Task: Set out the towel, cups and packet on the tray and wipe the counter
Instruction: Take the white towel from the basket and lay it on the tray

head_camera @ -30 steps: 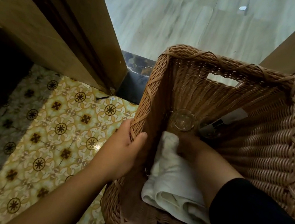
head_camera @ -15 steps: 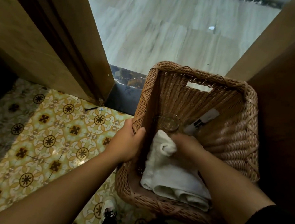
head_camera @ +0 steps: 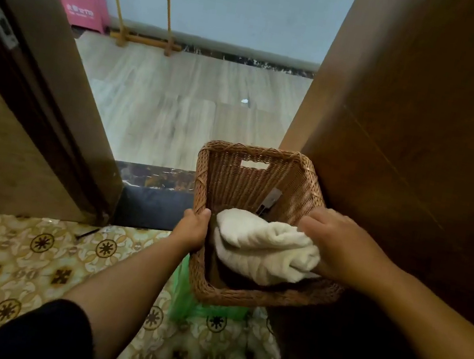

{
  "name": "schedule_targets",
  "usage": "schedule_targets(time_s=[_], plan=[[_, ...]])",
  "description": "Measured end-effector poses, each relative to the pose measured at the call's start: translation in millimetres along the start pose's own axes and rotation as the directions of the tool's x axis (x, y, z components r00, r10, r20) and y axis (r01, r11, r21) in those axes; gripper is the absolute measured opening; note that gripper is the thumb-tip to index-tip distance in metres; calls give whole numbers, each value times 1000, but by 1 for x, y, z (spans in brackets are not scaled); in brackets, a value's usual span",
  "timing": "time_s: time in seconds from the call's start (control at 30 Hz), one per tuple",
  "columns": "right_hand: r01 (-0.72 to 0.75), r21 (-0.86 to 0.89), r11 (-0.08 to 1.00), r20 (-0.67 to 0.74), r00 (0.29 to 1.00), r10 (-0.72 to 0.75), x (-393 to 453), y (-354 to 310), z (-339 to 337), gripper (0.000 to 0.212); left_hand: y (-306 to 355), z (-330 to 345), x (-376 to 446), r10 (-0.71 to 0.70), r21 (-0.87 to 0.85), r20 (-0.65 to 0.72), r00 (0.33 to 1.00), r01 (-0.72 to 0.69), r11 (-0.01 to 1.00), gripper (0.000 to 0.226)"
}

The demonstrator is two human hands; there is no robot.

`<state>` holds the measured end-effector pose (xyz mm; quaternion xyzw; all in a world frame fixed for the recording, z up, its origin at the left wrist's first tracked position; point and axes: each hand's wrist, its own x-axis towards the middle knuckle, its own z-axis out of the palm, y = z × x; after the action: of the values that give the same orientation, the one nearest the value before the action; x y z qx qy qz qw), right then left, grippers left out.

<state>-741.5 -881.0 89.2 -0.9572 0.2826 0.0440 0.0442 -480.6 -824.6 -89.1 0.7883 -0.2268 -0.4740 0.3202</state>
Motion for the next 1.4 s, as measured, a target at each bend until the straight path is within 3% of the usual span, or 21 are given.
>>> schedule_targets(time_s=[0.1,0.17,0.23,0.27,0.33,0.37,0.43,0.5,0.57,0.7,0.87,1.13,1.4], plan=[[-39,147,988,-108,993,55,-34,-21,-53,29,9,-1,-12,100,105,-52,994,-94,990,72],[-45,218,975,-178,980,85,-46,-28,-95,25,22,2,-31,327,194,-98,940,-304,933,67],[-18,223,975,-233,970,72,-43,-31,-134,27,38,6,-54,518,169,4,855,-511,843,55],[-2,198,980,-254,966,53,-34,-33,-151,30,42,7,-69,548,102,51,835,-550,829,46],[18,128,992,-295,955,21,-6,-36,-175,35,42,2,-111,472,-137,92,877,-459,878,39],[36,112,993,-319,948,1,12,-37,-184,37,39,-3,-127,426,-281,71,902,-391,876,46],[99,115,988,-359,932,-52,52,-45,-195,40,26,-16,-149,449,-469,29,893,-384,795,61],[198,95,976,-409,901,-143,90,-64,-201,37,16,-31,-169,517,-451,-64,854,-486,748,69],[317,106,942,-429,870,-245,125,-101,-205,36,6,-44,-183,567,-265,-228,791,-611,746,74],[510,88,856,-422,797,-432,191,-205,-209,38,-18,-92,-207,473,-278,-528,705,-671,688,62],[661,36,749,-362,707,-607,265,-345,-186,29,-80,-179,-223,305,-334,-679,667,-652,681,38],[798,-27,602,-213,584,-783,368,-556,-143,21,-178,-317,-210,68,-505,-743,666,-623,597,39],[832,-35,553,-174,540,-823,476,-691,-149,21,-207,-458,-168,33,-588,-743,668,-675,446,41]])
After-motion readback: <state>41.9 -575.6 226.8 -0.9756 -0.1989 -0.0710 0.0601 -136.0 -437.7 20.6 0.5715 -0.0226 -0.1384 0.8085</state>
